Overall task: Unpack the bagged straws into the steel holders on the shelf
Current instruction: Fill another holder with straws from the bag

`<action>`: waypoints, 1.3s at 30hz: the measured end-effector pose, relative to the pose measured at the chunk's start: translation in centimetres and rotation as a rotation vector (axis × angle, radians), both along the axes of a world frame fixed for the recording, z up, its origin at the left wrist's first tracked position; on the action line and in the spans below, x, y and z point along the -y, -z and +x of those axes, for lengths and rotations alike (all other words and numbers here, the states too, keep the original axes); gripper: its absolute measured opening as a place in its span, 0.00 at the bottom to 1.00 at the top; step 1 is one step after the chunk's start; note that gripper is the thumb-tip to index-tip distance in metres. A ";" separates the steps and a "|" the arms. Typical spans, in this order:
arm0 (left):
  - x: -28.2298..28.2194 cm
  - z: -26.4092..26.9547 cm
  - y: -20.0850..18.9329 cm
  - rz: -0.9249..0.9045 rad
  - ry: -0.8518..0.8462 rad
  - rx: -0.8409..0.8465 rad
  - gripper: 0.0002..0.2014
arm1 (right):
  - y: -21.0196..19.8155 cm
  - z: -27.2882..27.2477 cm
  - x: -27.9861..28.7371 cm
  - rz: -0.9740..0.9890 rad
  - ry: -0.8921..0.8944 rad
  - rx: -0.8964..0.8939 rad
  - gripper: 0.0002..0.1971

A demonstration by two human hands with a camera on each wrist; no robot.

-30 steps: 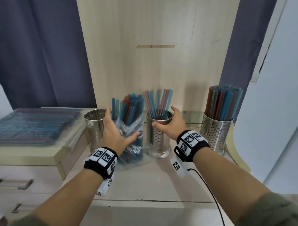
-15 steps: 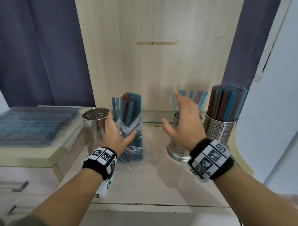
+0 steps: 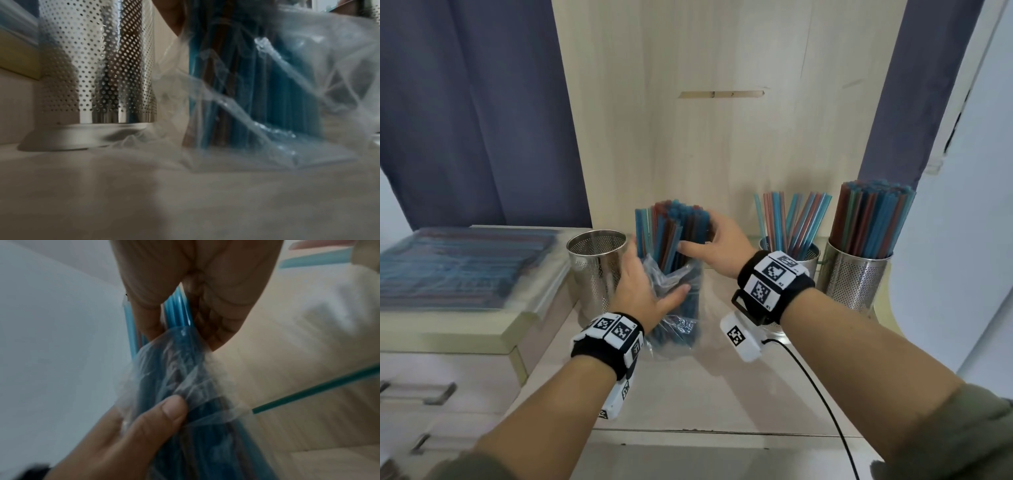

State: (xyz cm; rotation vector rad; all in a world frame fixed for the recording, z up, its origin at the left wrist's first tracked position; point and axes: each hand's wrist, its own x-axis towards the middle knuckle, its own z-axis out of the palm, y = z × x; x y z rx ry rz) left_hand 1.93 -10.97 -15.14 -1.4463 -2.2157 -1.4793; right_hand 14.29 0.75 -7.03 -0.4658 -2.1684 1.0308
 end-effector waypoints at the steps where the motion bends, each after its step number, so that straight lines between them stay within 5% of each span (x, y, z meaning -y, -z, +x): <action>1: 0.1 0.1 -0.1 0.000 0.000 0.004 0.62 | 0.1 -0.1 0.2 0.020 0.004 -0.016 0.27; 13: 0.2 0.0 -0.2 0.004 -0.009 0.023 0.70 | -0.5 -0.8 1.2 -0.007 0.059 -0.115 0.05; 21: 0.2 0.2 -0.4 0.004 -0.044 -0.016 0.65 | -1.5 -1.9 1.0 -0.109 0.135 -0.143 0.12; 32: 0.1 0.3 -0.5 -0.043 -0.076 -0.029 0.62 | -5.6 -1.5 1.3 -0.153 0.243 -0.347 0.04; 39: 0.3 0.4 -0.6 -0.065 -0.070 -0.019 0.62 | -7.6 -1.8 1.0 -0.177 0.269 -0.448 0.08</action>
